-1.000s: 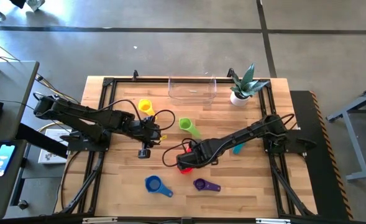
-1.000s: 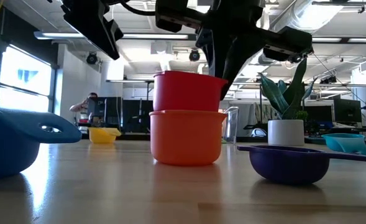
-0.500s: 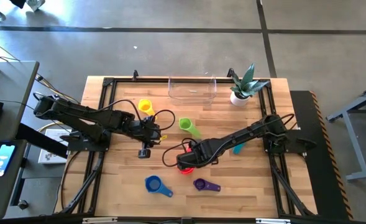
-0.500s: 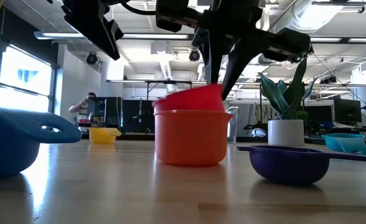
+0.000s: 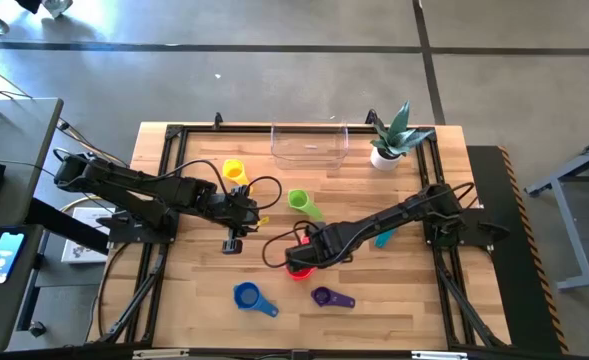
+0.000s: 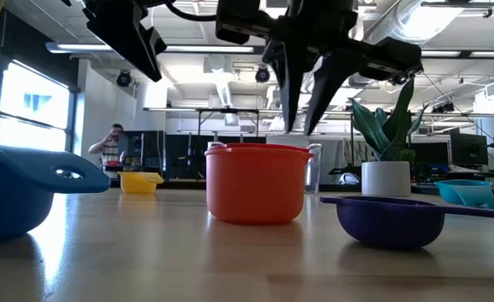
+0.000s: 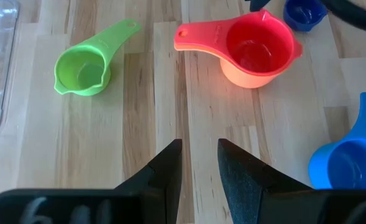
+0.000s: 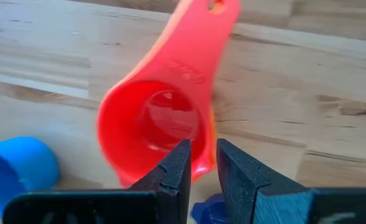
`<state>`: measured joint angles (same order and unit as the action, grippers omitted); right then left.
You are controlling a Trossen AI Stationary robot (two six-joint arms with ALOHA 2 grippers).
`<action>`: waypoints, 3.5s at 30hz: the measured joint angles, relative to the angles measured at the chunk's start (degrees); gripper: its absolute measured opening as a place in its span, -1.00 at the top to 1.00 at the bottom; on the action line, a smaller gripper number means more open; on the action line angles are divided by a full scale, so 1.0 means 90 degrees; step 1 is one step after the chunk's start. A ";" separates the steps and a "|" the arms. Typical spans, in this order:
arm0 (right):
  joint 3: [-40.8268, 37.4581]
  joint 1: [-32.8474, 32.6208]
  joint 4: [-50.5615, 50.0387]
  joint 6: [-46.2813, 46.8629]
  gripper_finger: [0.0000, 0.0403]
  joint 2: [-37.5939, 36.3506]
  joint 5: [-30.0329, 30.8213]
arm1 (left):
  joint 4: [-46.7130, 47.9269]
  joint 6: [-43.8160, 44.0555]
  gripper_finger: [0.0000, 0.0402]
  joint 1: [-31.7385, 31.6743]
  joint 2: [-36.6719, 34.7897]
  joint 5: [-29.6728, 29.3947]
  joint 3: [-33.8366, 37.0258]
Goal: Nest measuring cups in basket
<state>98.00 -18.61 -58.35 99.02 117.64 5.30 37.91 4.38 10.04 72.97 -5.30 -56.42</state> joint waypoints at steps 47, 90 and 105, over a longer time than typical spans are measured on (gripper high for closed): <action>-0.0937 0.0738 0.0555 -0.1002 0.66 0.0022 0.0050 | 0.0056 -0.0009 0.54 0.0000 -0.0002 -0.0007 -0.0002; 0.1319 0.0531 0.2486 -0.4494 0.35 0.0000 0.1445 | 0.2489 0.1992 0.54 -0.0177 -0.3202 -0.0955 -0.0002; 0.1319 0.1449 0.2560 -0.5849 0.34 0.0000 -0.0284 | 0.2469 0.1973 0.54 -0.2257 -0.2520 -0.1763 -0.0002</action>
<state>109.86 -5.57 -35.31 46.38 117.64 2.75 60.13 22.14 -10.27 50.29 -21.17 -56.45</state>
